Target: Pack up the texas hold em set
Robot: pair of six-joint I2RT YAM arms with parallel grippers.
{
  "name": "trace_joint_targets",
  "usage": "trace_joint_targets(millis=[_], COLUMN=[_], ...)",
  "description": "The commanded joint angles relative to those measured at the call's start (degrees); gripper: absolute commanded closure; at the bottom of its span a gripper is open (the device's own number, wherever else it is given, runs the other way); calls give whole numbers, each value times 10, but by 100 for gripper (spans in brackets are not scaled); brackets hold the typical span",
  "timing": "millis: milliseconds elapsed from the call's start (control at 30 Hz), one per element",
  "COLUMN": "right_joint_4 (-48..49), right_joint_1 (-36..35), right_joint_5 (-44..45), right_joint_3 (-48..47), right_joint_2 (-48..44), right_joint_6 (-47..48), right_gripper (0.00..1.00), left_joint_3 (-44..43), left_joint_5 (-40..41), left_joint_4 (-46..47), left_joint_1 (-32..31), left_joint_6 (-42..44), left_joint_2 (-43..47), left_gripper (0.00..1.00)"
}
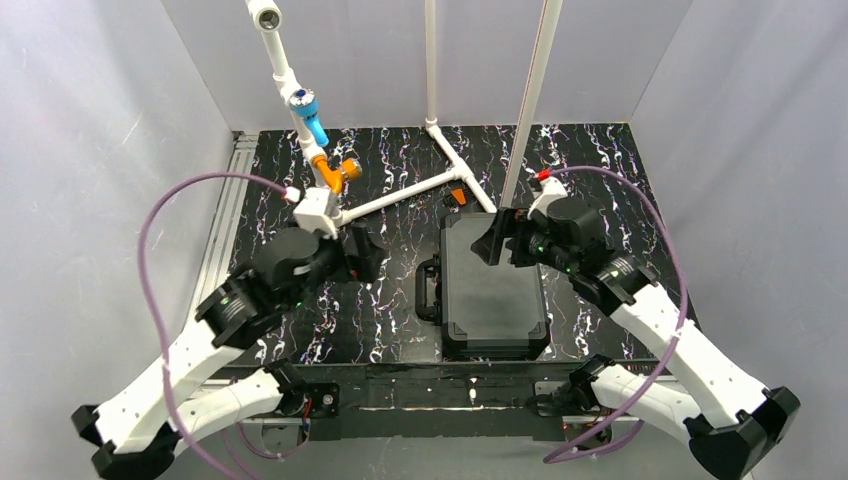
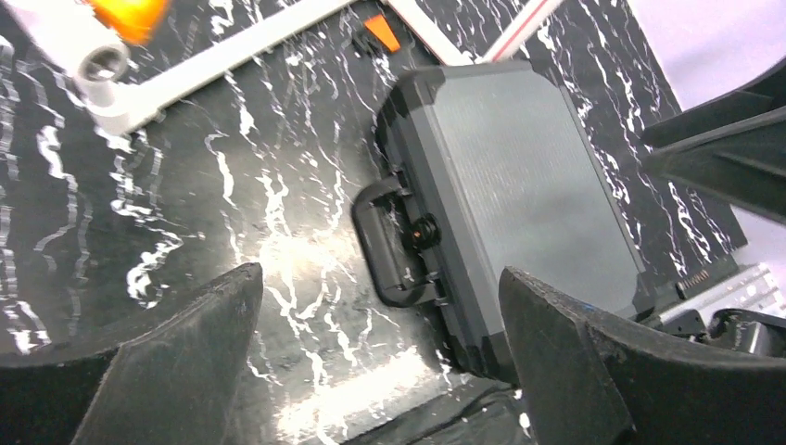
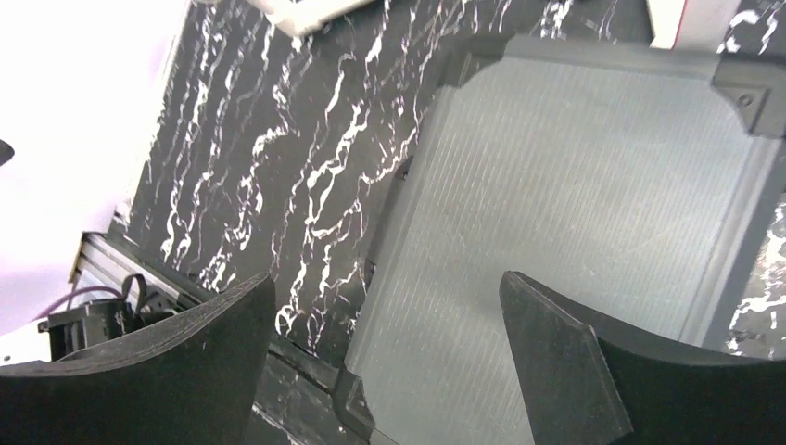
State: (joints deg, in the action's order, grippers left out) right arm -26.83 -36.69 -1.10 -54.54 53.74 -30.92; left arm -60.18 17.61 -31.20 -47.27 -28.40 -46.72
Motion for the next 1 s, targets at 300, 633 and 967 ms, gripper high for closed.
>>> trace_joint_targets(millis=[300,633,967], right_joint_4=[27,3,-18], right_joint_1=[-1,0,0], right_joint_5=[110,156,175], right_joint_3=[-14,-8,14], right_joint_2=[-122,-164,-193], right_joint_6=[3,-42,-90], right_gripper=[2,2,2], left_joint_3=[62,120,122], left_joint_5=[166,182,205], left_joint_4=[-134,-139,-138], left_joint_1=[0,1,0], left_joint_6=[104,106,121], left_joint_2=[196,284,283], left_gripper=[2,2,2])
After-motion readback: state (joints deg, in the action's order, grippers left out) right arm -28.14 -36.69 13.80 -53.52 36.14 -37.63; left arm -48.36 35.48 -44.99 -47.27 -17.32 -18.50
